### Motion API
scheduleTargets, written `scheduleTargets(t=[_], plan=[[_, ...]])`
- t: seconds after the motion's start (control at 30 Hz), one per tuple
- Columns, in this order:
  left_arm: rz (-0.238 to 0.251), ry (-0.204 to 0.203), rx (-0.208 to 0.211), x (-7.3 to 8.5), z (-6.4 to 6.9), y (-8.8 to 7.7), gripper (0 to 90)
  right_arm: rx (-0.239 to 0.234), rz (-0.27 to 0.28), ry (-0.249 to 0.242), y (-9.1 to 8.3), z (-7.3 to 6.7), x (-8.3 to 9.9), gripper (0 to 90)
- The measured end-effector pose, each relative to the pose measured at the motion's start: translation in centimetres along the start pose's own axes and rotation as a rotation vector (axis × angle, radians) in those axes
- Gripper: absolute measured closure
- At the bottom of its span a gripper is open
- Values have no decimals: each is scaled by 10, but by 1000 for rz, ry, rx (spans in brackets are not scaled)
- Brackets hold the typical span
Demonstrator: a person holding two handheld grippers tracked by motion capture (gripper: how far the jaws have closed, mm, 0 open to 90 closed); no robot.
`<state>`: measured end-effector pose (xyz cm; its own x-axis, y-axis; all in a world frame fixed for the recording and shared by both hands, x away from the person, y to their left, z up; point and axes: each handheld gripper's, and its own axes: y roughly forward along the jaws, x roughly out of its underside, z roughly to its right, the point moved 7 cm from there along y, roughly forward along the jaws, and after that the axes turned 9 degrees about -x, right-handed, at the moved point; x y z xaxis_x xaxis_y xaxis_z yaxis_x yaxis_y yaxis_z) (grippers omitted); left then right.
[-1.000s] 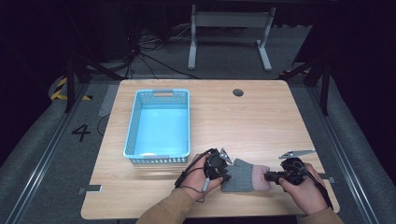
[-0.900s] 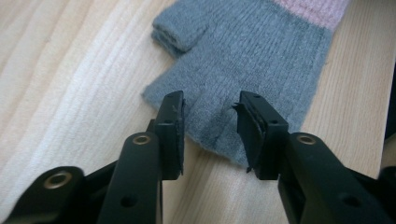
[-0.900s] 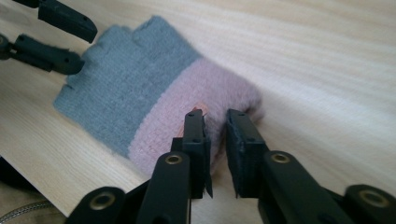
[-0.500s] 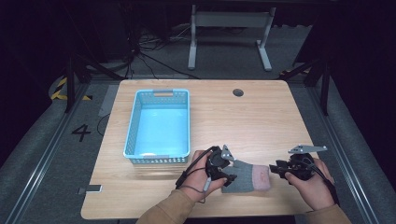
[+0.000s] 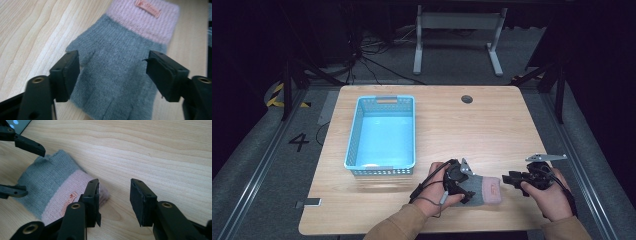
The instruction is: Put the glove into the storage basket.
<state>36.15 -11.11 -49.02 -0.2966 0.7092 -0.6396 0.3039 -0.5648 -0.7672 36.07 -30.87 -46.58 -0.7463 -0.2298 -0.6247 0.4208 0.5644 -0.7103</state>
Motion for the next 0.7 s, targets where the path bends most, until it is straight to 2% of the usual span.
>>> scheduleTargets(t=[0.07, 0.13, 0.17, 0.2, 0.27, 0.37, 0.53, 0.7], plan=[[-22, 4, 1, 3, 3, 6, 263, 4, 3, 0, -1, 0, 0, 596], [-36, 21, -24, 5, 4, 12, 232, 5, 7, 6, -1, 0, 0, 593], [-42, 11, -24, 6, 3, 14, 214, 6, 8, 6, -1, 0, 0, 592], [-38, -20, -17, 7, 1, 16, 204, 6, 10, 7, -2, 0, 0, 591], [-34, -44, -11, 9, -1, 17, 171, 8, 11, 10, -2, 0, 0, 589], [-29, -57, 0, 10, -2, 18, 165, 6, 12, 12, -2, 0, 0, 586], [-32, -49, -5, 10, -1, 18, 172, 2, 9, 14, 0, 0, 0, 582], [-42, -69, 15, 11, 2, 18, 228, 0, 11, 9, 0, 0, 0, 576]])
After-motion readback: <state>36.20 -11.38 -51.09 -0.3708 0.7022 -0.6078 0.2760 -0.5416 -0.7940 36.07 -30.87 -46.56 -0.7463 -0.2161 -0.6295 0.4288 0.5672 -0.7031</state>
